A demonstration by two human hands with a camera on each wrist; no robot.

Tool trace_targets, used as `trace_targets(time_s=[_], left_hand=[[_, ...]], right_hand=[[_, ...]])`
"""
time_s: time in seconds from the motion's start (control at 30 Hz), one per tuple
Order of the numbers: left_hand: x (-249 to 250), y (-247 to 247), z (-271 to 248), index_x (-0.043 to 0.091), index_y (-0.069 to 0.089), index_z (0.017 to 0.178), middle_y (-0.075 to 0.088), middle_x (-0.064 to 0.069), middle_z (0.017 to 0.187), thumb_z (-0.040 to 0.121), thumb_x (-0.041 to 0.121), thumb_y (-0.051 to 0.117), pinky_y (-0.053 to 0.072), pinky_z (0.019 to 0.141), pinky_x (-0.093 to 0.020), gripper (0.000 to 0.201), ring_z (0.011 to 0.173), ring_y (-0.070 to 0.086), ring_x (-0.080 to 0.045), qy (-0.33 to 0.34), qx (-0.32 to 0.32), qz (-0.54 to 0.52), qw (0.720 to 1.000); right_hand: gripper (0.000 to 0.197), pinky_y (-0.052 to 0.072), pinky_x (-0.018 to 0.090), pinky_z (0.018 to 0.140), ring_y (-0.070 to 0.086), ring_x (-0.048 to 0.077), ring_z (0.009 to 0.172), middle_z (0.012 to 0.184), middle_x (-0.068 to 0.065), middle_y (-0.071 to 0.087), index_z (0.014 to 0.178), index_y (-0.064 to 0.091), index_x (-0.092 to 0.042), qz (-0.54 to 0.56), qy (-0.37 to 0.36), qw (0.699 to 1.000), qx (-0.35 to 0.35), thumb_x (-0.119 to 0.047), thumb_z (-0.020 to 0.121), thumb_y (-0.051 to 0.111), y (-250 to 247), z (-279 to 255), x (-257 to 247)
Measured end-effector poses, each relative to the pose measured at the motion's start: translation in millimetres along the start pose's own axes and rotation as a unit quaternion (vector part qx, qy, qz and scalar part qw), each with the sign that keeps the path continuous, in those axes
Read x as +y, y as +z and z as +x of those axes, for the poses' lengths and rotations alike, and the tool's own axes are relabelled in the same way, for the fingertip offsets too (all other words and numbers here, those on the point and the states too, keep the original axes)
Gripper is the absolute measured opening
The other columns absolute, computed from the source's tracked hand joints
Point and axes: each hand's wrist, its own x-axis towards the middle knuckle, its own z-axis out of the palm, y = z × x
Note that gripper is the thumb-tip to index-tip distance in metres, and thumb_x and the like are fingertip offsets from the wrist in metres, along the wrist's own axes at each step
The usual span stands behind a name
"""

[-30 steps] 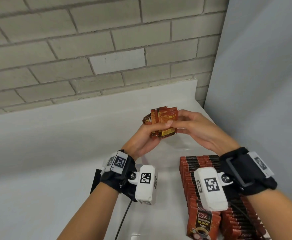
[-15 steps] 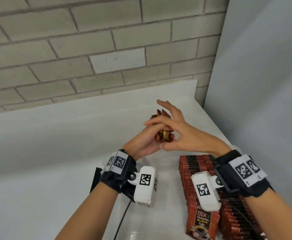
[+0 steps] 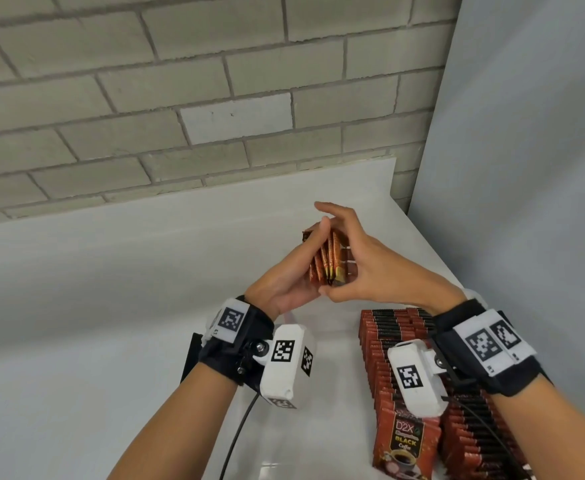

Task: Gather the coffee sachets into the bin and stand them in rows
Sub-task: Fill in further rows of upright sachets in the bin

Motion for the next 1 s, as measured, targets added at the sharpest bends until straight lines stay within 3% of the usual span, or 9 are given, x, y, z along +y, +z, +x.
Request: trace_targets(time_s=[0.07,0.23,0.33,0.43,0.57,0.67,0.8,0.9,1.0], left_hand=[[0,1,1,0.01,0.056,0.113,0.064,-0.009,0.099,0.075,0.061,0.047,0.055,0.084,-0.031,0.065,0.095,0.065,-0.019,-0.009,0.011,0.031,0.999],[0,3,2,0.013,0.061,0.112,0.063,-0.011,0.107,0.073,0.066,0.046,0.042,0.104,-0.039,0.068,0.106,0.06,-0.022,-0.036,0.017,0.055,0.998],[0,1,1,0.014,0.068,0.101,0.066,-0.007,0.096,0.086,0.049,0.061,0.045,0.093,-0.034,0.038,0.093,0.064,-0.017,-0.037,0.011,0.047,0.998],[0,-3,1,0.012,0.071,0.087,0.067,-0.006,0.084,0.081,0.022,0.064,0.051,0.074,-0.027,0.013,0.08,0.066,-0.015,-0.02,0.001,0.02,1.0],[2,-7,2,0.005,0.068,0.098,0.071,-0.011,0.091,0.08,0.009,0.063,0.057,0.077,-0.03,0.019,0.084,0.069,-0.019,0.028,0.021,-0.027,0.999],[4,-7,1,0.002,0.069,0.098,0.072,-0.013,0.092,0.079,0.011,0.064,0.058,0.078,-0.031,0.022,0.083,0.07,-0.022,0.061,0.04,-0.027,0.997],[6,-4,2,0.005,0.067,0.104,0.072,-0.013,0.098,0.081,0.018,0.06,0.057,0.08,-0.033,0.027,0.091,0.069,-0.026,0.08,0.05,-0.055,0.994],[5,-4,3,0.014,0.062,0.119,0.068,-0.013,0.113,0.085,0.028,0.057,0.053,0.09,-0.037,0.037,0.1,0.066,-0.028,0.073,0.059,-0.077,0.993],[5,-5,4,0.014,0.061,0.118,0.066,-0.013,0.11,0.087,0.042,0.054,0.051,0.08,-0.033,0.043,0.094,0.063,-0.024,0.063,0.062,-0.104,0.991]], right_hand=[[0.092,0.048,0.028,0.097,0.048,0.006,0.117,0.131,-0.006,0.04,0.135,0.016,-0.046,-0.027,0.015,1.0,-0.007,-0.027,0.072,0.081,3,0,2],[0.076,0.048,0.035,0.092,0.045,0.009,0.108,0.115,-0.006,0.04,0.132,0.033,-0.026,-0.104,0.043,0.994,0.017,-0.032,0.072,0.078,3,1,-1],[0.073,0.044,0.033,0.095,0.039,0.009,0.109,0.11,-0.012,0.039,0.129,0.037,-0.023,-0.118,0.031,0.992,0.032,-0.027,0.069,0.078,4,2,-4],[0.08,0.038,0.032,0.099,0.032,0.005,0.113,0.113,-0.015,0.038,0.134,0.038,-0.021,-0.143,0.011,0.988,0.056,-0.035,0.069,0.082,5,4,-3],[0.105,0.037,0.011,0.095,0.036,0.002,0.118,0.124,-0.011,0.035,0.144,0.026,-0.027,-0.033,0.056,0.994,0.089,-0.054,0.057,0.08,-4,3,-1],[0.093,0.044,0.009,0.086,0.045,0.0,0.117,0.13,-0.007,0.04,0.143,0.028,-0.029,0.036,0.088,0.987,0.126,-0.062,0.064,0.065,-12,2,0],[0.044,0.049,0.016,0.08,0.056,0.004,0.105,0.114,-0.007,0.057,0.128,0.053,-0.022,0.068,0.094,0.976,0.183,-0.041,0.089,0.059,-19,4,5],[0.024,0.046,0.019,0.079,0.057,0.003,0.088,0.095,-0.008,0.062,0.114,0.062,-0.02,0.103,0.082,0.966,0.221,-0.021,0.09,0.065,-20,6,10],[0.018,0.044,0.015,0.065,0.058,0.002,0.077,0.086,-0.008,0.064,0.102,0.062,-0.019,0.185,0.053,0.95,0.247,-0.012,0.087,0.068,-22,5,7]])
